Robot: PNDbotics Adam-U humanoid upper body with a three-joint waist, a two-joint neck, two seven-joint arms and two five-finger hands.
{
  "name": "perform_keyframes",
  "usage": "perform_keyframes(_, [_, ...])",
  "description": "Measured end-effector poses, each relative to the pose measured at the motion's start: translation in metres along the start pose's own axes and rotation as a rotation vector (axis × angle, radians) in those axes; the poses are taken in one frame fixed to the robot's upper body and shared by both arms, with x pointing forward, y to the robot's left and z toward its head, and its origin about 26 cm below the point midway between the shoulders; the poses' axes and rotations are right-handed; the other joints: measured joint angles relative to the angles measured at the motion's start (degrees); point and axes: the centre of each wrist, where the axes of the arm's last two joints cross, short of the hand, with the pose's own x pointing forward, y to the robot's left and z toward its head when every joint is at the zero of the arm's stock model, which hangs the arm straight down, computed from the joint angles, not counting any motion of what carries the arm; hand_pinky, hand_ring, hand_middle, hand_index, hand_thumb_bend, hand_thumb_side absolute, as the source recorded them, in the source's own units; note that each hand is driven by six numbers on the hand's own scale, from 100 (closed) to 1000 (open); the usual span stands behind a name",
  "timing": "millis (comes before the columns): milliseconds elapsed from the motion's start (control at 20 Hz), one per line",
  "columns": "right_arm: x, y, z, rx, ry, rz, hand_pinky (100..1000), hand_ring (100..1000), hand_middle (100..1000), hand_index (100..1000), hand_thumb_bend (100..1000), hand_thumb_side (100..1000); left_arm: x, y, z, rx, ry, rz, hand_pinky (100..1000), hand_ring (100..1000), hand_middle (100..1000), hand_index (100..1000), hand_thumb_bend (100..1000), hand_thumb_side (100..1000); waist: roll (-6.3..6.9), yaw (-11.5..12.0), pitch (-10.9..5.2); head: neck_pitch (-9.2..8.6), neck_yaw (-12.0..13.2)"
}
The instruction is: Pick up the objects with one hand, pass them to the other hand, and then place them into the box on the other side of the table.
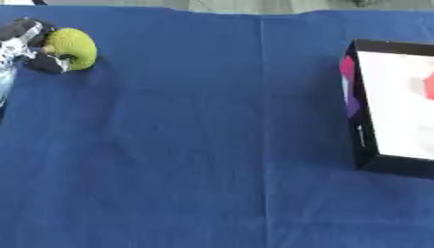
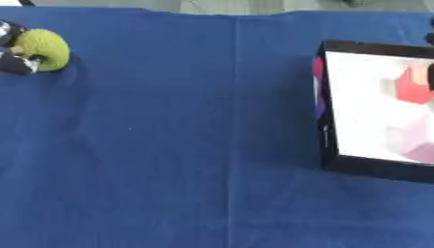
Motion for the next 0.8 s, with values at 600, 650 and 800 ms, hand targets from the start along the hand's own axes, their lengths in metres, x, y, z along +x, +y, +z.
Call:
perform_keyframes(600, [0.054, -0.016, -0.053, 0.111, -0.275, 0.007, 1000, 1000, 1000, 1000, 100, 100, 0.089, -0.024, 0.031, 0.202, -0.384, 0.292, 780, 489, 373, 533, 100, 401, 0.15, 3.24, -3.78, 2.69, -2.90])
perform_keyframes(650, [0.060, -0.015, -0.059, 0.155, -0.302, 0.025, 1000, 1000, 1000, 1000, 100, 100, 0.102, -0.030, 0.036, 0.225, -0.409, 0.343, 783, 496, 381, 540, 100, 424, 0.10, 3.33, -3.91, 2.88, -3.13])
perform_keyframes(800, [0.074, -0.008, -0.074, 0.295, -0.351, 0.083, 1000, 1000, 1000, 1000, 100, 100, 0.132, -0.050, 0.050, 0.258, -0.449, 0.462, 785, 500, 380, 544, 100, 454, -0.08, 3.50, -4.48, 3.10, -3.79])
